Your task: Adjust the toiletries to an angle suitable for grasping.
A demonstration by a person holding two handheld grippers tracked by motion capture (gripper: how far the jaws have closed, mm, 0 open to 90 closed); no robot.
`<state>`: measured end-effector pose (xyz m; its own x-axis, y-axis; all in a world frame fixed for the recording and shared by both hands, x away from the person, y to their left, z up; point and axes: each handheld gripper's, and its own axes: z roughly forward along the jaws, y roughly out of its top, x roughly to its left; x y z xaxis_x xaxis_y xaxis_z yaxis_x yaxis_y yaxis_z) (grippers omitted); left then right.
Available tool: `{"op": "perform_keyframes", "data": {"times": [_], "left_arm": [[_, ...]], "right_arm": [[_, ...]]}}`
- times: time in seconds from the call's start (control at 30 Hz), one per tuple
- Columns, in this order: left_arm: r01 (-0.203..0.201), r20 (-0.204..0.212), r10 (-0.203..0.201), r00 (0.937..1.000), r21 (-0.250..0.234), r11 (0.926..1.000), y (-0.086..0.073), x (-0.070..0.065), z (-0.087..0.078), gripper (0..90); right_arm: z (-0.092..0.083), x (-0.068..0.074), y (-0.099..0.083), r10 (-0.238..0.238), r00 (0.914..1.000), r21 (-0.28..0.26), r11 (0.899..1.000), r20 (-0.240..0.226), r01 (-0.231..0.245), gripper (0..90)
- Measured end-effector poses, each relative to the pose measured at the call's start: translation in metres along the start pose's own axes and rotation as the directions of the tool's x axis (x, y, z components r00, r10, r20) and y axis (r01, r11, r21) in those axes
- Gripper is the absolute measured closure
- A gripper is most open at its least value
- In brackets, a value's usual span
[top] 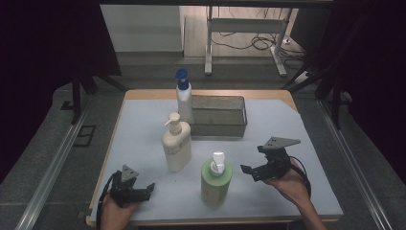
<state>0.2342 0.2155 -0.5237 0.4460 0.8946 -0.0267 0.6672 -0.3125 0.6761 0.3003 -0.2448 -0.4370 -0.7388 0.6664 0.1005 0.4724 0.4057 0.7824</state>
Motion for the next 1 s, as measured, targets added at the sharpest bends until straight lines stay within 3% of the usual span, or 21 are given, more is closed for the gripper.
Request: {"op": "perform_keyframes", "data": {"times": [0.2,0.47,0.6,1.0], "left_arm": [[0.001,0.000,-0.001,1.0000,0.000,1.0000,0.000,0.000,0.000,10.6],[0.001,0.000,-0.001,1.0000,-0.001,1.0000,0.000,0.000,0.000,10.6],[0.000,0.000,0.000,1.0000,-0.001,1.0000,0.000,0.000,0.000,10.6],[0.000,-0.001,0.000,1.0000,-0.001,1.0000,0.000,0.000,0.000,10.6]], "right_arm": [[-0.005,0.005,-0.014,-0.008,1.0000,0.007,1.000,-0.006,0.008,0.0],[-0.012,0.027,-0.024,-0.042,0.9978,0.011,0.999,-0.051,0.043,0.0],[-0.015,0.043,-0.024,-0.065,0.9925,0.005,0.998,-0.103,0.066,0.0],[-0.012,0.073,-0.009,-0.128,0.9748,-0.041,0.992,-0.183,0.123,0.0]]}}
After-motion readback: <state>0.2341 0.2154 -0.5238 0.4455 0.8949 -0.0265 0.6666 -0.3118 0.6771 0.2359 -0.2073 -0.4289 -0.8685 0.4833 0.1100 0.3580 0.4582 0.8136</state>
